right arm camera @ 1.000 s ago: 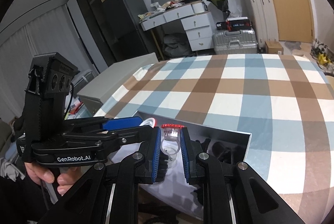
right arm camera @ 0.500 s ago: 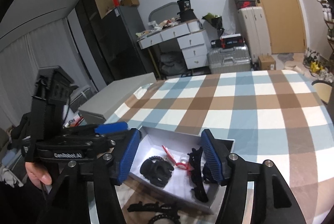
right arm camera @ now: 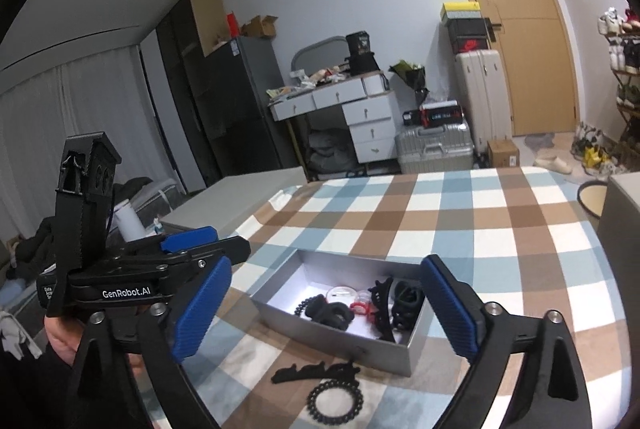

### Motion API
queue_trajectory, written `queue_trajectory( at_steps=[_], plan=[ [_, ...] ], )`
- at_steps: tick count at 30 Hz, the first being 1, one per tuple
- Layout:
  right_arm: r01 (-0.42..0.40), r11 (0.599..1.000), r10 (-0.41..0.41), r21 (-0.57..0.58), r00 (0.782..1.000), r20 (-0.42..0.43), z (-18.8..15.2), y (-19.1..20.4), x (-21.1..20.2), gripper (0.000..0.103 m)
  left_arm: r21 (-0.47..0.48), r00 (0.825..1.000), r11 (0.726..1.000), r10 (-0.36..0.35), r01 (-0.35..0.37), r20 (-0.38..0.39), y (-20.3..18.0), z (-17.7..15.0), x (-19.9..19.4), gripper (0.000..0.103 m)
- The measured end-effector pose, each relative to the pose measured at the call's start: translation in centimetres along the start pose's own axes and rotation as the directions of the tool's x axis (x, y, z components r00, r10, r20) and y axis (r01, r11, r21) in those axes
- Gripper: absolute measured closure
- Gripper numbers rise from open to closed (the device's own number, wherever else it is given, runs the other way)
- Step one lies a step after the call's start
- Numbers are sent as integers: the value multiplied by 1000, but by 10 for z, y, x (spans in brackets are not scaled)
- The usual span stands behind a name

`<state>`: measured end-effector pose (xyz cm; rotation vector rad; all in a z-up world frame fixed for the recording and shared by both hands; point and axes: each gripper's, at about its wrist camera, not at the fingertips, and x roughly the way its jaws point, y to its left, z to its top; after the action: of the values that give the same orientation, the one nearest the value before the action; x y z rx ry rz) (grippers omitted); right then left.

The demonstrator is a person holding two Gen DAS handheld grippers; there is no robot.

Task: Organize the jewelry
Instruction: 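Withdraw both grippers from the box back to the remaining pile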

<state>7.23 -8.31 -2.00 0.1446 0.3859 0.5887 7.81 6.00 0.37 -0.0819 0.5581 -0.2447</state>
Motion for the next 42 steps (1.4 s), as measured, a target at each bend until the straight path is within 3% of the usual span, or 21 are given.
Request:
queue_trajectory(
  at_steps=[3,7,18,24,31,36,42],
  plan=[
    [14,1000,-14,-14,1000,16,-4,4,-12,0,-6,998,1000,30,-29,53,-3,-9,-11,1],
    [26,999,-25,-39,1000,13,-11,9,-20,0,-6,994,998,69,-69,81,-6,-21,-16,1],
    [27,999,-31,-37,995,-97,-54,8,-13,0,-62,993,991,119,-120,-15,2,-67,-2,1],
    [27,999,-35,-39,975,-221,-80,5,10,0,-94,988,985,137,-143,-68,11,-84,5,2],
    [59,997,-73,-50,934,-350,-97,0,42,0,-113,983,980,156,-166,-92,20,-95,5,1],
    [62,993,-97,-104,924,-369,-96,7,52,13,-153,986,977,137,-151,-98,27,-98,3,2],
    [78,978,-156,-194,890,-428,-103,19,68,32,-168,987,976,125,-140,-100,28,-99,2,2]
  ],
)
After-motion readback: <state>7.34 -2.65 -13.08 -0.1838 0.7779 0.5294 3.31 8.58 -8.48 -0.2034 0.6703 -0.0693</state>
